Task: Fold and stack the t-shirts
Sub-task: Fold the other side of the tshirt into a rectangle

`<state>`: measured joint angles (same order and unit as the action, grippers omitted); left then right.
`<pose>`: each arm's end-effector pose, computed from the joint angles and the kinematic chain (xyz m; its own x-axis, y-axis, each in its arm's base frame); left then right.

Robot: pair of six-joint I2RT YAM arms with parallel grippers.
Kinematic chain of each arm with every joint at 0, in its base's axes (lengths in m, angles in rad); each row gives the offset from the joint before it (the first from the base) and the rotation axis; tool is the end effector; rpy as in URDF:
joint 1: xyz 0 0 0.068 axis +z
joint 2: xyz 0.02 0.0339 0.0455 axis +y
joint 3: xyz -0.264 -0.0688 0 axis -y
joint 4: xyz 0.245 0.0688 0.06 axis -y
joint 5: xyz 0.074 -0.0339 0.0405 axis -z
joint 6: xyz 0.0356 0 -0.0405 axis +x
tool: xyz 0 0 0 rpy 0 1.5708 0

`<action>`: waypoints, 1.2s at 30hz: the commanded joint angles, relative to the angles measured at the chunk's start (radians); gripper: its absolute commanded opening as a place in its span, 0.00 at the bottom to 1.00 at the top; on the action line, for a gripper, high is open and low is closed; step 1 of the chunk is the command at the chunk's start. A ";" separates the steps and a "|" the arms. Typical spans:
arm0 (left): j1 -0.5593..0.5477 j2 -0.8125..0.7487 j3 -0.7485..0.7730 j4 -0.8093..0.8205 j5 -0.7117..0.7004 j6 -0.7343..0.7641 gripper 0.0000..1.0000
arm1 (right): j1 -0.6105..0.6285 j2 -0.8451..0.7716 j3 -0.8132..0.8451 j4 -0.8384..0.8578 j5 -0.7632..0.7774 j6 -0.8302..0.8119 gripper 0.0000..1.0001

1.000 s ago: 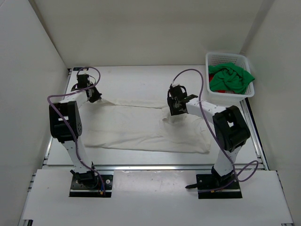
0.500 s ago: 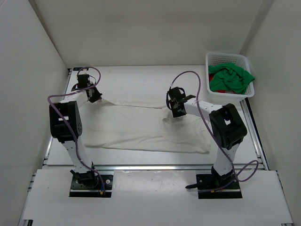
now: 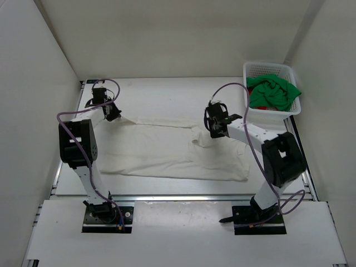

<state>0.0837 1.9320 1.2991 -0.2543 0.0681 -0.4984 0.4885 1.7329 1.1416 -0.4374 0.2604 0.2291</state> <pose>0.4143 0.0323 0.1790 -0.6592 -0.5339 -0.5295 -0.4050 0.8454 -0.3483 0.3181 0.1587 0.1944 -0.8130 -0.1836 -0.5525 -0.1556 0.9830 -0.0976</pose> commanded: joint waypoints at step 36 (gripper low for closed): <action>0.091 -0.455 -0.377 -0.052 -0.051 0.055 0.08 | -0.186 -0.920 -0.453 -0.313 -0.115 0.205 0.00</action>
<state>0.1707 1.5055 0.9199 -0.3187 0.0368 -0.4599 0.3019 0.7906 0.6552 -0.7158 0.1295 0.4194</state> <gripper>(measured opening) 0.065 0.021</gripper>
